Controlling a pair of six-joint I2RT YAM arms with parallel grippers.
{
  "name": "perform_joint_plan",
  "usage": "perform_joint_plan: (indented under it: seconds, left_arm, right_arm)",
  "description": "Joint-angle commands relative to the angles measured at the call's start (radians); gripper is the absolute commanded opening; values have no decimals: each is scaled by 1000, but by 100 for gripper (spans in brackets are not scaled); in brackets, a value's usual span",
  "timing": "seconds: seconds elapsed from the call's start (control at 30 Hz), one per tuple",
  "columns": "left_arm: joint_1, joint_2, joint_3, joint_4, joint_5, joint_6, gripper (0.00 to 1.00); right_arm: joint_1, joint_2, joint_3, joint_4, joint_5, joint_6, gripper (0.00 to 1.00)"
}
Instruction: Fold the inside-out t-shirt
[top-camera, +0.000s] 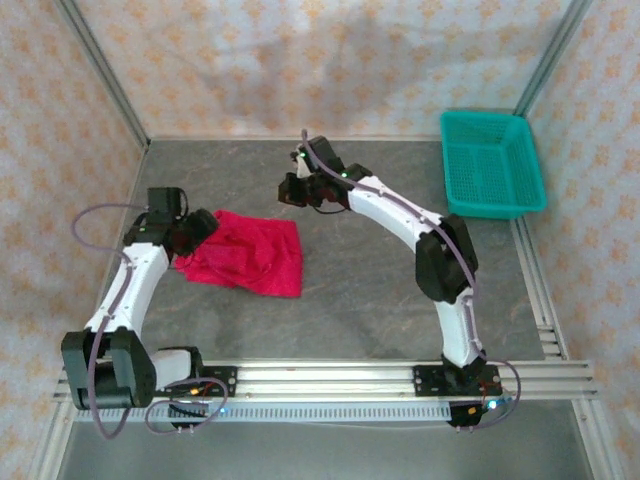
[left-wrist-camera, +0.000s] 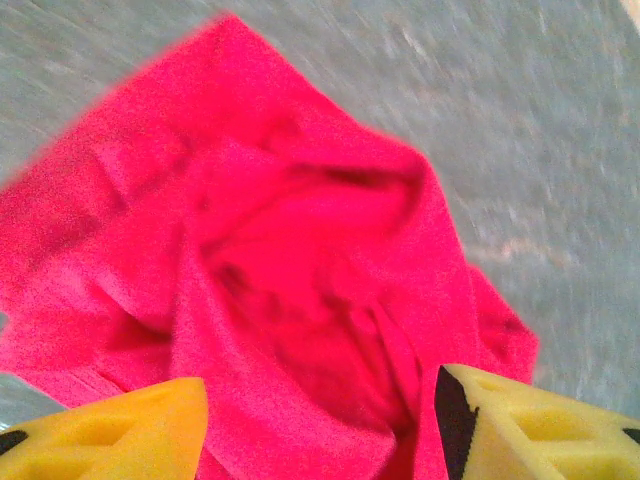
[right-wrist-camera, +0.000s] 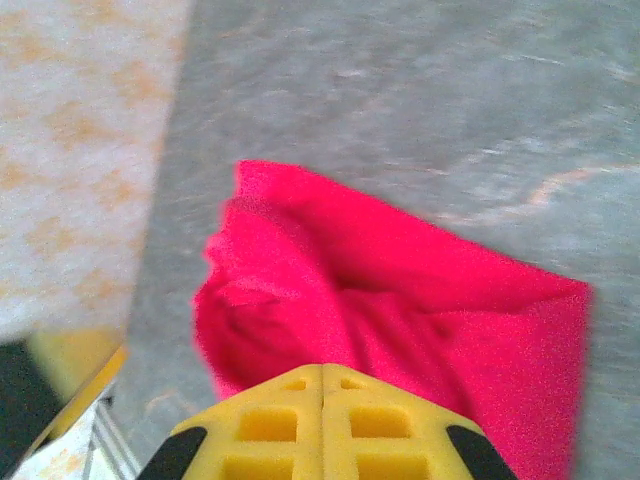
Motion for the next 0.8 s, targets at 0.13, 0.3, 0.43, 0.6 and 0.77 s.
perform_joint_plan:
  seconds: [0.13, 0.3, 0.43, 0.6, 0.77]
  left_arm:
    - [-144, 125, -21, -92, -82, 80, 65]
    - [-155, 285, 16, -91, -180, 93, 48]
    - [-87, 353, 71, -171, -271, 93, 14]
    - [98, 216, -33, -199, -297, 35, 0]
    - [175, 48, -106, -210, -314, -31, 24]
  right_arm:
    - [32, 64, -208, 192, -68, 95, 2]
    - [54, 127, -235, 245, -17, 118, 3]
    - [59, 174, -228, 120, 123, 134, 0]
    - [62, 134, -291, 64, 244, 141, 0]
    - [62, 137, -246, 15, 249, 122, 0]
